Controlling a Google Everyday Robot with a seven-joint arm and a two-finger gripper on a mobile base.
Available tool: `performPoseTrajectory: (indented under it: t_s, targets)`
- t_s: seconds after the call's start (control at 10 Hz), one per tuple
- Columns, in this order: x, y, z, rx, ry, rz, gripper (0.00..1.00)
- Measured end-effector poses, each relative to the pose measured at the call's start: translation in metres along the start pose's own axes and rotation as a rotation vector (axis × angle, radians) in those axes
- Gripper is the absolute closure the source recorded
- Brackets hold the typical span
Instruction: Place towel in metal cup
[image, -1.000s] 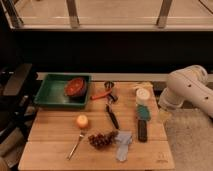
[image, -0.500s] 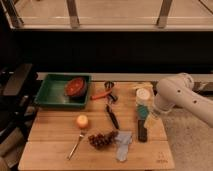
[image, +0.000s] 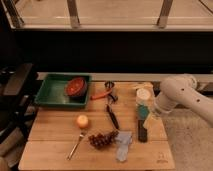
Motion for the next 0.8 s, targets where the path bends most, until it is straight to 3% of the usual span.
performPoseTrajectory:
  t_s: [0.1,0.2,0.4,0.6,0.7,0.8]
  targets:
    - [0.000,0.005,0.004,-0.088,-0.024,0.036,0.35]
    - [-0.003,0.014,0.009,-0.150,-0.041,0.044,0.35]
    - [-0.008,0.034,0.019,-0.193,-0.060,0.044,0.35]
    - [-0.013,0.056,0.028,-0.197,-0.074,0.034,0.35]
    - [-0.017,0.069,0.033,-0.164,-0.077,0.015,0.35]
    - [-0.019,0.080,0.039,-0.108,-0.081,-0.006,0.35]
